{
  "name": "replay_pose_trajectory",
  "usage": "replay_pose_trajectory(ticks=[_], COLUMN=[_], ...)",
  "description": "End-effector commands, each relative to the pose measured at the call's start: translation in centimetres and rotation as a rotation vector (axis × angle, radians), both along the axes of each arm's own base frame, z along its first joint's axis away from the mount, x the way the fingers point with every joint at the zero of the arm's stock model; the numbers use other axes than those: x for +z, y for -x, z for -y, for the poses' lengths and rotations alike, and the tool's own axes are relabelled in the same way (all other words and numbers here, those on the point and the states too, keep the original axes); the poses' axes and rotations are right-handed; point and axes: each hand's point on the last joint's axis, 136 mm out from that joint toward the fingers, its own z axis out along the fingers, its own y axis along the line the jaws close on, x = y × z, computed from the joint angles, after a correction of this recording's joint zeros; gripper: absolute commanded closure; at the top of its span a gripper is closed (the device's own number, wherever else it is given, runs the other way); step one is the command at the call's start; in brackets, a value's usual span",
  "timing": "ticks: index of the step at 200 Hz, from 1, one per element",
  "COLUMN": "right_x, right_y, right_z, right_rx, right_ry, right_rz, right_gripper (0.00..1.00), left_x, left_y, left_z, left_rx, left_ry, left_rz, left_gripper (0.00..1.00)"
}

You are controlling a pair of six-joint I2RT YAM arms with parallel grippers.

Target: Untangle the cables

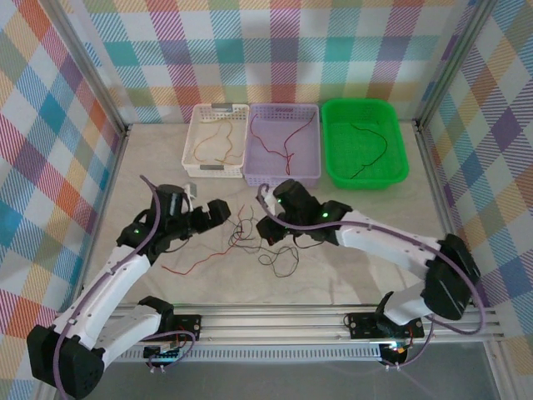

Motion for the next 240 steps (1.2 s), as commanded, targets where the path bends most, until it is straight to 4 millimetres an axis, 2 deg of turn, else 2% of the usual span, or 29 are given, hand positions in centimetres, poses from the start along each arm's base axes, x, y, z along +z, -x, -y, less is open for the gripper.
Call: replay_pose_trajectory(ticks=[1, 40, 105, 123, 154, 185, 204, 240], right_x=[2.5, 8.2, 19.4, 21.6, 23.7, 24.9, 25.1, 25.3], right_y=[0.6, 0.4, -0.2, -0.3, -0.3, -0.1, -0.2, -0.4], right_z=[1.7, 4.1, 9.1, 9.9, 10.0, 9.8, 9.7, 9.2], right_rx=[0.007, -0.033, -0.13, -0.137, -0.126, -0.112, -0.105, -0.089], right_ry=[0.034, 0.024, -0.031, -0.034, -0.033, -0.053, -0.055, -0.061], right_rz=[0.053, 0.176, 0.394, 0.42, 0.428, 0.436, 0.434, 0.42], right_gripper=[1.0, 1.0, 1.0, 1.0, 1.0, 1.0, 1.0, 1.0], left_x=[-0.9, -3.5, -7.9, -8.9, -9.7, -10.4, -9.3, -7.2], left_y=[0.8, 2.3, 4.1, 4.5, 4.6, 4.9, 4.9, 6.3], left_z=[1.4, 3.2, 2.4, 2.6, 3.7, 6.3, 9.0, 12.9], left_rx=[-0.041, -0.132, -0.162, -0.18, -0.228, -0.324, -0.407, -0.57], left_ry=[0.001, -0.081, -0.18, -0.178, -0.171, -0.111, -0.026, 0.028], left_rz=[0.006, -0.031, -0.101, -0.117, -0.142, -0.157, -0.099, 0.001], left_gripper=[0.0, 0.0, 0.0, 0.0, 0.0, 0.0, 0.0, 0.0])
